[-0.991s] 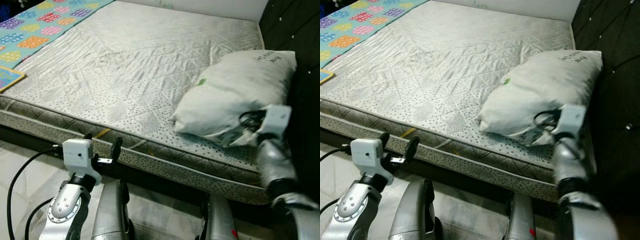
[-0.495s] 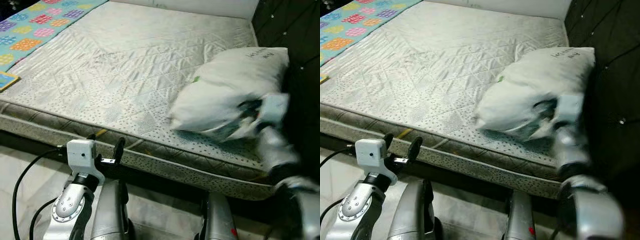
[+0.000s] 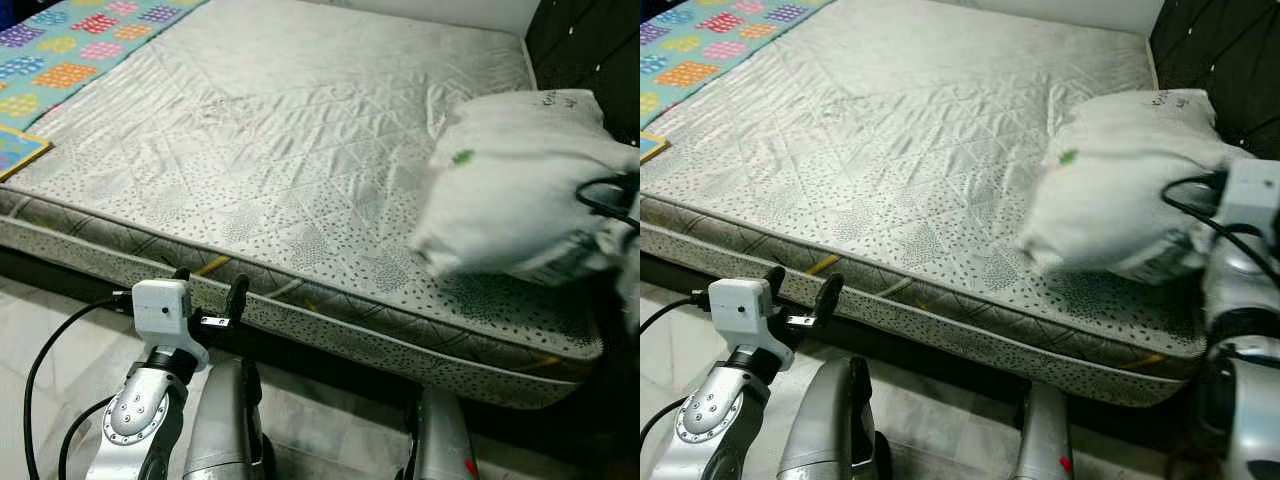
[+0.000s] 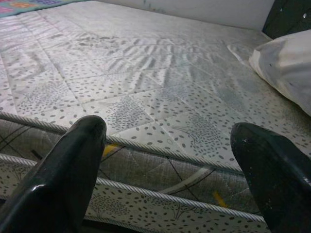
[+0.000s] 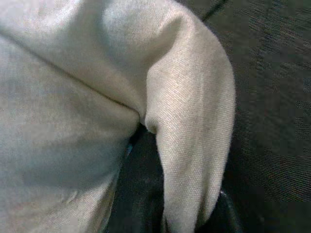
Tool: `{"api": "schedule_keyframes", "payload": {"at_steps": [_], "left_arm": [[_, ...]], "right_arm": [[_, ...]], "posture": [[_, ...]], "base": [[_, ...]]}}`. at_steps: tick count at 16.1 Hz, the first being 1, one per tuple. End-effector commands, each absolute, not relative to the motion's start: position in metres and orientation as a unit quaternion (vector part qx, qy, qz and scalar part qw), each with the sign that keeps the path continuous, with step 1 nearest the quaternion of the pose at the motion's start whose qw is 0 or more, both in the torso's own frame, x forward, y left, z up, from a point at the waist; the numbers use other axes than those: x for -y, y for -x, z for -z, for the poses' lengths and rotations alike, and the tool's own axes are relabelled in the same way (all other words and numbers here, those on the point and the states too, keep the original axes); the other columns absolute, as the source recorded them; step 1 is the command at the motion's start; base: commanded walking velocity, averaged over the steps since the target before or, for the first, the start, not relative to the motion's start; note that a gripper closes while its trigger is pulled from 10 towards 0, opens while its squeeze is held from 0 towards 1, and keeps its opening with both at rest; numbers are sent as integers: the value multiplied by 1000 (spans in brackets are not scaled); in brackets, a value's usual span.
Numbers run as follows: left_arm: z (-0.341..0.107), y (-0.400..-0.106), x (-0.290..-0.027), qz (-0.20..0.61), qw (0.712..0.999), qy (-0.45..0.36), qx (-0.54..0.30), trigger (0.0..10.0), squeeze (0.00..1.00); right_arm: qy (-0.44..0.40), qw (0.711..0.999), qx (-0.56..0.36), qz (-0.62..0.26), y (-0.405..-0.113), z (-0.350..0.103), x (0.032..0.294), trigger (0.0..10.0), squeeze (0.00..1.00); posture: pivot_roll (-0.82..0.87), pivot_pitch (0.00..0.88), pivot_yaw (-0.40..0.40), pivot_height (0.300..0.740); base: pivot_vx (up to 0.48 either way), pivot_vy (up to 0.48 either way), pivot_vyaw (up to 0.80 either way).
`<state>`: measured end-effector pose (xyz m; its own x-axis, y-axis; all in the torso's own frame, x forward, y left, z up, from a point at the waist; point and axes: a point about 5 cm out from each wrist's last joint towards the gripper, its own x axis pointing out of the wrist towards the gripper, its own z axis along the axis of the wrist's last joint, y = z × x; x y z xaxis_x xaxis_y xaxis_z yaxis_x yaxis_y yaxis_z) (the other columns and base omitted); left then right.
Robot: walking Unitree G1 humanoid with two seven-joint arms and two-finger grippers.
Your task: Clean up the room
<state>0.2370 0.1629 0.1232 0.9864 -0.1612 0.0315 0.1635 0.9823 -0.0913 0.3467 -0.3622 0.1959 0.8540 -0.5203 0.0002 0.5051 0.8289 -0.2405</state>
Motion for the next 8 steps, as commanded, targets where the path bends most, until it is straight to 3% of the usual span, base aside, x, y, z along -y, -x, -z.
{"api": "schedule_keyframes", "payload": {"at_steps": [1, 8], "left_arm": [[-122, -237, -165, 78, 996, 41, 9, 10000, 0], [-122, -236, -167, 78, 996, 40, 8, 10000, 0]], "right_arm": [[134, 935, -9, 327, -330, -216, 392, 0, 0], [161, 924, -36, 345, -289, -169, 412, 0, 0]], "posture": [[17, 78, -15, 531], [3, 83, -19, 531]], "base": [[0, 0, 0], [0, 0, 0]]}}
